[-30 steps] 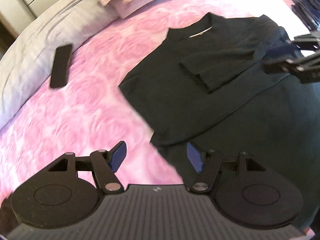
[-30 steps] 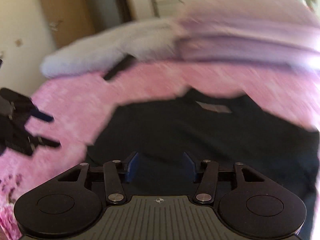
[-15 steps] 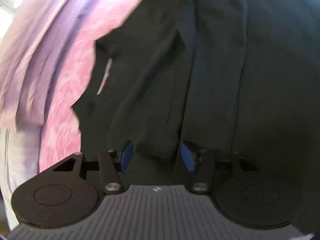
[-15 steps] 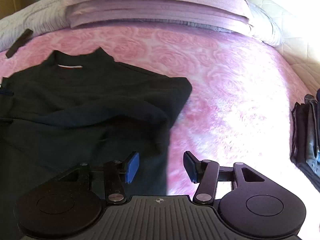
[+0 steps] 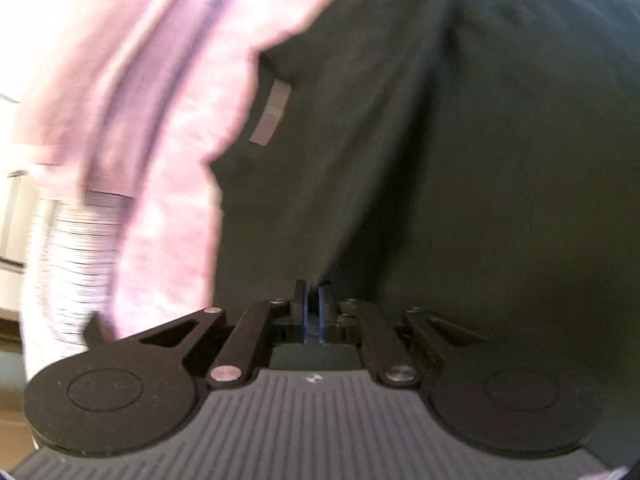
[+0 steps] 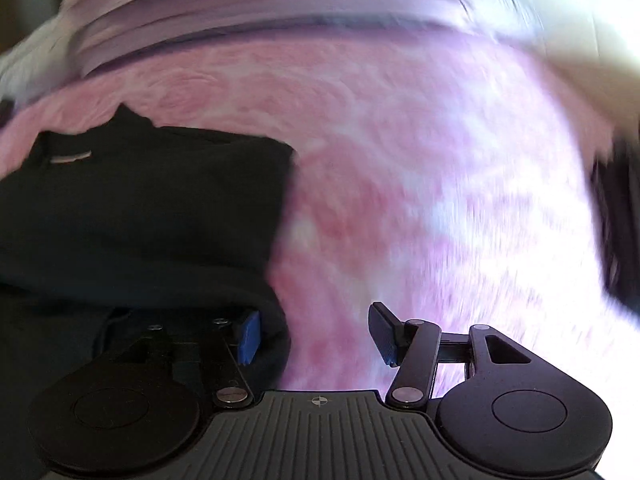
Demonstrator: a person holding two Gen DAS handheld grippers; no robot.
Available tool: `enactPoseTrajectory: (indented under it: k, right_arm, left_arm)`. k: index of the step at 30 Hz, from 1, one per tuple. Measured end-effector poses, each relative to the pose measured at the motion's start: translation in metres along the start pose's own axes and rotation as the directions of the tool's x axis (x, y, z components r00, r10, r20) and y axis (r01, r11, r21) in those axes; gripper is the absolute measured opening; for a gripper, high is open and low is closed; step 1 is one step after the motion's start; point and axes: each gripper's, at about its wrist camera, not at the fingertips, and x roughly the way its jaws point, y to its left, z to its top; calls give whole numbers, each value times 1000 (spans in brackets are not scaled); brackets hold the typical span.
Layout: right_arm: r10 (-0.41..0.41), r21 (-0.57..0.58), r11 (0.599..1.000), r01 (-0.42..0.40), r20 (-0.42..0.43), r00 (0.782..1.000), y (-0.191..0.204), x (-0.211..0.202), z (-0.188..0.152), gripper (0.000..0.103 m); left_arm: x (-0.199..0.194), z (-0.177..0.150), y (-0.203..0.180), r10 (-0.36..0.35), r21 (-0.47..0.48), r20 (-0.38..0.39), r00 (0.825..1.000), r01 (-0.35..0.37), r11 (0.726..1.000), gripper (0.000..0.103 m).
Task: Fold clothes
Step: 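Grasp the sweater side edge with the left gripper and fold it inward, then move both grippers to the sweater hem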
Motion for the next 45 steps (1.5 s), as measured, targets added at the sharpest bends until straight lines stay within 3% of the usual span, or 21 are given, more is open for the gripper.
enactPoseTrajectory:
  k: [5, 11, 16, 22, 26, 28, 31, 35, 40, 45]
  right_arm:
    - [-8, 31, 999, 8, -16, 1000, -7, -7, -4, 55]
    - [-40, 64, 997, 44, -63, 997, -2, -26, -10, 55]
    - [-43, 75, 996, 52, -118, 992, 17, -50, -28, 55]
    - [-43, 74, 995, 60, -209, 977, 45, -98, -74, 56]
    - [-75, 84, 992, 96, -217, 973, 60, -142, -105, 61]
    - [-98, 73, 991, 116, -213, 972, 69, -164, -118, 75]
    - [-123, 54, 989, 137, -204, 971, 79, -193, -132, 75]
    - [-126, 26, 990, 135, -223, 967, 87, -213, -148, 75]
    - [-122, -145, 986, 78, -328, 937, 108, -214, -163, 75]
    - [-83, -329, 944, -41, -355, 931, 125, -214, -178, 75]
  left_arm:
    - [10, -3, -25, -54, 34, -59, 997, 56, 998, 15]
    - [-7, -25, -5, -85, -135, -121, 989, 68, 988, 22]
    - [-35, -52, 7, -130, -347, -122, 984, 80, 934, 33]
    - [-69, -88, -19, -210, -454, -110, 971, 139, 880, 34]
    - [-95, -106, -39, -241, -437, -69, 968, 188, 880, 36]
    - [-112, -114, -53, -253, -407, -45, 966, 213, 888, 37]
    - [-140, -126, -79, -257, -349, -9, 966, 238, 906, 38]
    - [-150, -126, -100, -273, -321, 10, 962, 261, 910, 39]
    - [-163, -116, -121, -259, -336, 16, 966, 250, 908, 40]
    - [-182, -100, -144, -222, -367, -19, 975, 200, 909, 40]
